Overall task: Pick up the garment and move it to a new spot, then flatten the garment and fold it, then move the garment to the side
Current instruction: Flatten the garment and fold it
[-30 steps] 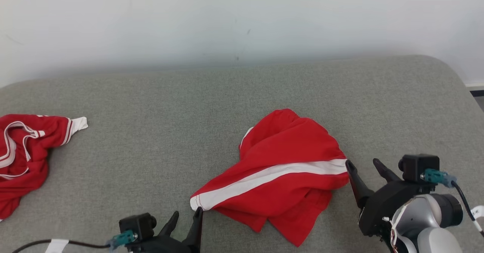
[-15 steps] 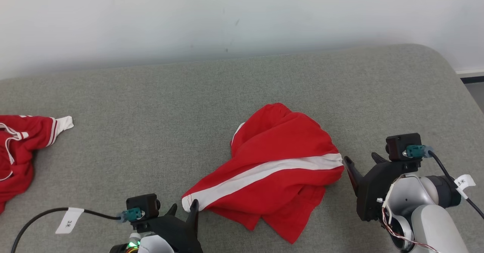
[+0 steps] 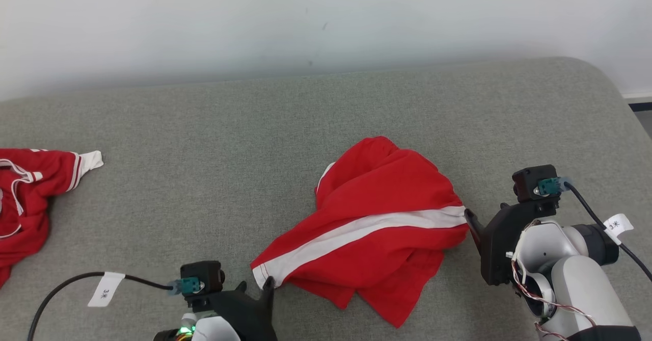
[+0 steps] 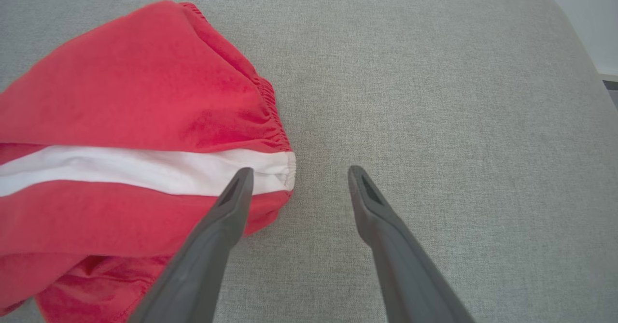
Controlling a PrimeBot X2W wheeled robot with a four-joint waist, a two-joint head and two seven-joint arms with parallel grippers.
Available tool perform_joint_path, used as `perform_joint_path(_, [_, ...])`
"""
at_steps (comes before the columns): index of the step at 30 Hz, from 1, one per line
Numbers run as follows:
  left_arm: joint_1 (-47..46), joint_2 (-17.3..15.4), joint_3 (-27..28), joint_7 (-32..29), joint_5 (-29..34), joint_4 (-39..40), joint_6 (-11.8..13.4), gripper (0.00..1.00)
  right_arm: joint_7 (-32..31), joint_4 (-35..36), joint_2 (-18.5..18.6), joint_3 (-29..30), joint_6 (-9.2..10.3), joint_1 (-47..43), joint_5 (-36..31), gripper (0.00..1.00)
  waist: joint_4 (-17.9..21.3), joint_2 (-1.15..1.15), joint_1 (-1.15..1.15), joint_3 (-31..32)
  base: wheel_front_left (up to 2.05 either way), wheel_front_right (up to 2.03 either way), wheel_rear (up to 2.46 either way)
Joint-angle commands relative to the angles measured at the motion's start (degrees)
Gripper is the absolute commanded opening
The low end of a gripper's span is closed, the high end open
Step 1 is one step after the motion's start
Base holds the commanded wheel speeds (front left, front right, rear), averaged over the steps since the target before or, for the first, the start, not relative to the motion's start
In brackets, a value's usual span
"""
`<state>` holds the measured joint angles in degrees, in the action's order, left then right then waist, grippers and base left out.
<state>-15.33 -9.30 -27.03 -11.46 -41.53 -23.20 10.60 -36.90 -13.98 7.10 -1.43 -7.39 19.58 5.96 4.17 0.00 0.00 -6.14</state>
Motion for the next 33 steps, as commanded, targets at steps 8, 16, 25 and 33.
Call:
perform_joint_path(8, [-3.1,1.0,-1.6,-2.0,0.1,-2.8,-0.5,0.42,0.4,-2.5,-0.1,-1.0,-0.2,2.4,1.1,1.0,-0.1,0.0,0.0,-0.9,0.0,0.0,0.0])
perform_joint_path(16, [-4.0,0.6,-2.1,-2.2,0.4,-3.1,-0.8,0.0,-0.7,-5.1,0.8,-0.6,-0.2,3.8,0.9,1.0,-0.3,0.0,0.0,-2.0,0.0,0.0,0.0])
perform_joint_path(25, [-4.8,0.0,-2.1,-1.6,0.4,-3.0,-0.8,0.0,-1.4,-10.8,0.2,1.7,-0.2,7.6,5.7,1.0,-2.2,0.0,0.0,-3.9,0.0,0.0,0.0])
perform_joint_path(33, [-5.2,-0.4,-2.0,-1.3,0.4,-2.9,-0.5,0.0,-0.8,-12.2,1.3,1.3,-0.2,7.9,7.1,1.0,-3.6,0.0,0.0,-5.3,0.0,0.0,0.0])
